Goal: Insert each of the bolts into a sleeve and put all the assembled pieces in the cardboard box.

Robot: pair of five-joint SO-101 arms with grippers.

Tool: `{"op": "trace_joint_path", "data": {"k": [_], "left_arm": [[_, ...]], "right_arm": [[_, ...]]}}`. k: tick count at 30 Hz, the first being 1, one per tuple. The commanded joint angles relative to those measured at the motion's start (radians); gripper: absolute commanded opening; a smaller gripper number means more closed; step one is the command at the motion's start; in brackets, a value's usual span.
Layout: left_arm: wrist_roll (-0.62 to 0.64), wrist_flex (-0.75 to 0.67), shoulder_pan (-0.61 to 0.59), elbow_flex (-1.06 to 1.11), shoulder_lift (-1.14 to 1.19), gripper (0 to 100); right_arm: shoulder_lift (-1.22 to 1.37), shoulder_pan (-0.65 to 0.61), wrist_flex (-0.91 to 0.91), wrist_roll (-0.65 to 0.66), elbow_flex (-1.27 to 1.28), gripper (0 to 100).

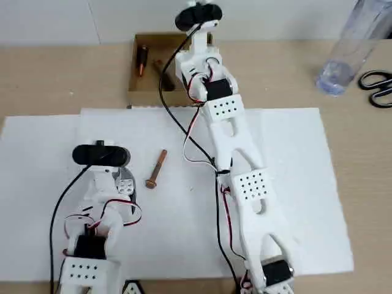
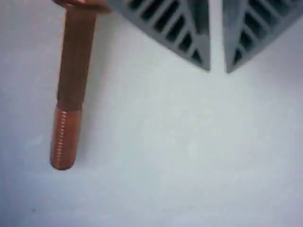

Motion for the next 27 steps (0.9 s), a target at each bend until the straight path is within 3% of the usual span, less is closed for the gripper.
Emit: {"op": "trace_joint_path", "data": {"k": [1, 6, 19, 27], "left_arm": [[-0.009, -0.023, 0.003, -0.012, -0.008, 1], [-0.008, -0.023, 0.003, -0.012, -0.008, 1], [-0.006, -0.023, 0.002, -0.012, -0.009, 1], [-0.003, 0.02, 0.003, -0.025, -0.006, 1]], "right_arm": [[-0.024, -0.012, 0.114, 0.003, -0.176, 22.6], [-0.061, -0.019, 0.26, 0.005, -0.181, 22.6], [-0.309, -0.028, 0.888, 0.083, -0.18, 22.6], [-0.381, -0.03, 0.924, 0.077, -0.094, 22.6]]}}
